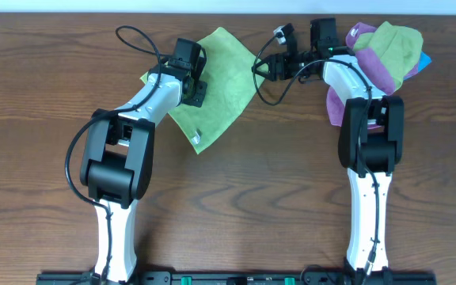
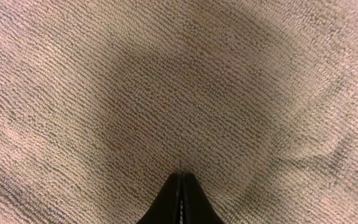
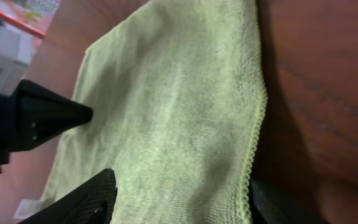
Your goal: Fold the cloth
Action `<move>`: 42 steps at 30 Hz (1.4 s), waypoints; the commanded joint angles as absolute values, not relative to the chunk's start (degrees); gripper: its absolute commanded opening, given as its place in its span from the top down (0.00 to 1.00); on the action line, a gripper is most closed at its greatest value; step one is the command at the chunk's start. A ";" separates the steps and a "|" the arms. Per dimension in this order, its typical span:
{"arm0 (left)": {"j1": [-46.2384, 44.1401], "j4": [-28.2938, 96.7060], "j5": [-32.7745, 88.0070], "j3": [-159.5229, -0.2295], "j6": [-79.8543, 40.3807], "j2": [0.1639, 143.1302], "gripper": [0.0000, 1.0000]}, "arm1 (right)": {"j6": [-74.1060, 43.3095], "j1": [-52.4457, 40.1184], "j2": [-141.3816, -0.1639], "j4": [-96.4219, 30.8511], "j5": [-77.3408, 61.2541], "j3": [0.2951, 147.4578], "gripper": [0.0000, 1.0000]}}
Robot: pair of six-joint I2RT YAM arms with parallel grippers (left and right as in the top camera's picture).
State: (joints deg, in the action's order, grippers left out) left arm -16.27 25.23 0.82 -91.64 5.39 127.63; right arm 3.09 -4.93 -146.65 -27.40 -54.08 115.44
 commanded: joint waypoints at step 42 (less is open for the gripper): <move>-13.41 23.29 -0.69 -91.07 7.77 130.17 0.94 | 6.63 -3.16 -123.04 -68.31 -42.09 116.09 0.39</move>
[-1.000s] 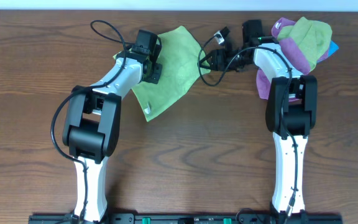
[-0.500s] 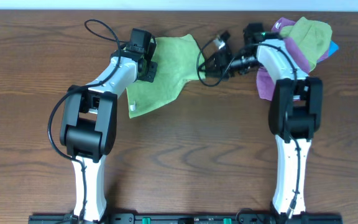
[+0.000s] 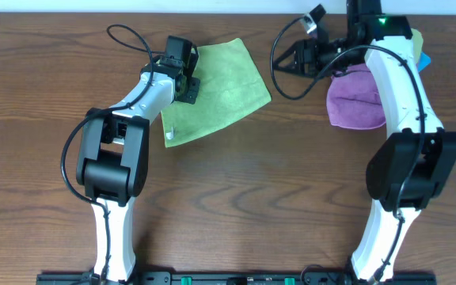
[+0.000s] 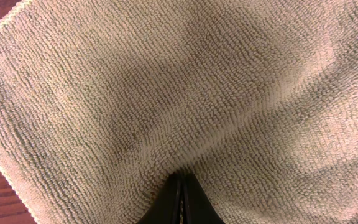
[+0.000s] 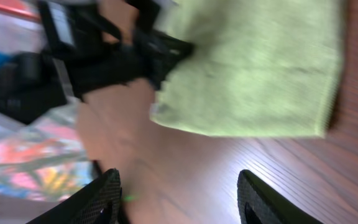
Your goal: Fold the cloth
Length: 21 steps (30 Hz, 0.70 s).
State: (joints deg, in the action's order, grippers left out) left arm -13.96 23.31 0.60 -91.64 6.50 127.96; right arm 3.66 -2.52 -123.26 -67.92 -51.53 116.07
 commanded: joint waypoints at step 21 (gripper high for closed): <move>-13.41 22.81 -2.09 -91.09 8.99 130.17 0.94 | 12.91 -4.19 -140.57 -58.28 -51.94 116.07 0.37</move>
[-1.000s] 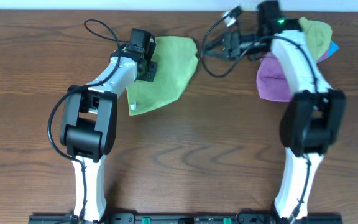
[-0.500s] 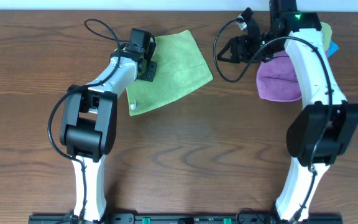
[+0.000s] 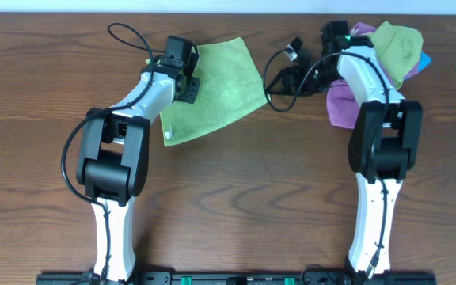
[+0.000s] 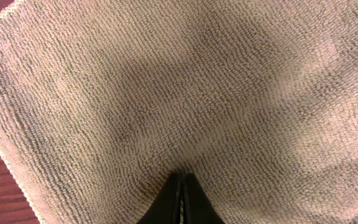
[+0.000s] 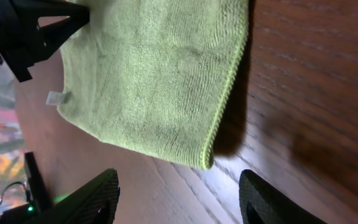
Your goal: Fold the cloth
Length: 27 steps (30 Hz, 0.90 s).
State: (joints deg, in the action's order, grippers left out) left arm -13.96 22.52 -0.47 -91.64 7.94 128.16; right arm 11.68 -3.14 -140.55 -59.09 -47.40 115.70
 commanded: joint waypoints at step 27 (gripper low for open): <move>-13.43 22.06 -1.89 -91.09 8.99 130.17 0.94 | 7.57 -5.30 -143.59 -48.01 -50.41 116.07 0.35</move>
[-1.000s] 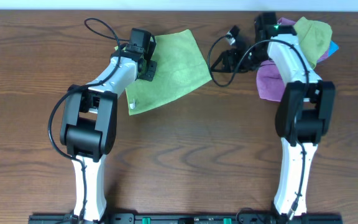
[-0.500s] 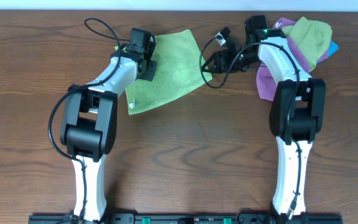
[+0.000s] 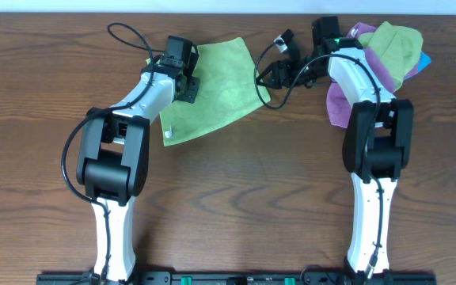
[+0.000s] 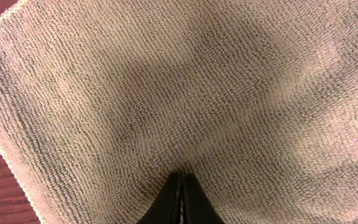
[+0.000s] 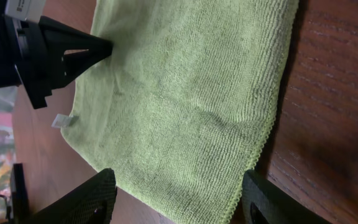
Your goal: Fold the cloth
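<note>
A green cloth (image 3: 224, 83) lies flat on the wooden table (image 3: 236, 206) at the back, with a white tag (image 3: 168, 136) at its front left corner. My left gripper (image 3: 188, 79) is on the cloth's left part. In the left wrist view its tips (image 4: 181, 177) are shut and pressed into the cloth (image 4: 197, 81), which puckers around them. My right gripper (image 3: 262, 81) stands open at the cloth's right edge. In the right wrist view that hemmed edge (image 5: 272, 124) lies between its wide-spread fingers (image 5: 86, 199), and the left gripper (image 5: 104, 48) shows across the cloth.
A pile of other cloths sits at the back right: a purple one (image 3: 337, 101), an olive-green one (image 3: 396, 43) and a bit of blue (image 3: 424, 59). The right arm's cable (image 3: 271, 59) loops over the table beside the cloth.
My right gripper has moved a little left and back, from just off the cloth's right corner to over its right edge. The left gripper and cloth have not moved.
First the cloth lay as a diamond, left gripper shut on it, right gripper open at its right side. Then the cloth sat squarer and further left, and the right arm was raised away. Later the right gripper was back by the cloth's corner, now at its right edge.
</note>
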Action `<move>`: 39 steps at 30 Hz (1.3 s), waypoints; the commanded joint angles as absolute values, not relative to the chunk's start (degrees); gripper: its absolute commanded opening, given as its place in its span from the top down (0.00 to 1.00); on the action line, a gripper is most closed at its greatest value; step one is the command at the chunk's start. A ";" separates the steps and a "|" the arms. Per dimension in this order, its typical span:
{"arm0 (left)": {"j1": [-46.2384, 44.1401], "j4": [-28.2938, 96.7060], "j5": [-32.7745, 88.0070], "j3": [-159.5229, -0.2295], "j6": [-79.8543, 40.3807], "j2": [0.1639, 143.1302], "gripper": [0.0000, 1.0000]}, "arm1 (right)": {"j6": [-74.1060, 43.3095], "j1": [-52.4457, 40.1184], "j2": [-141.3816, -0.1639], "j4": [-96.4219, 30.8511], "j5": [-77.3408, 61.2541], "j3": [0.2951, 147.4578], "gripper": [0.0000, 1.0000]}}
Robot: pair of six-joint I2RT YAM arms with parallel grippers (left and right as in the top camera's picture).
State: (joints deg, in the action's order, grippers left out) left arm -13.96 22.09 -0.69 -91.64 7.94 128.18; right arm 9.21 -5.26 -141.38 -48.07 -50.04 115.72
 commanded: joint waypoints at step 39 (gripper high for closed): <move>-13.47 21.89 -1.89 -91.09 8.99 130.17 0.94 | 15.53 -9.93 -143.55 -73.71 -85.62 116.25 0.47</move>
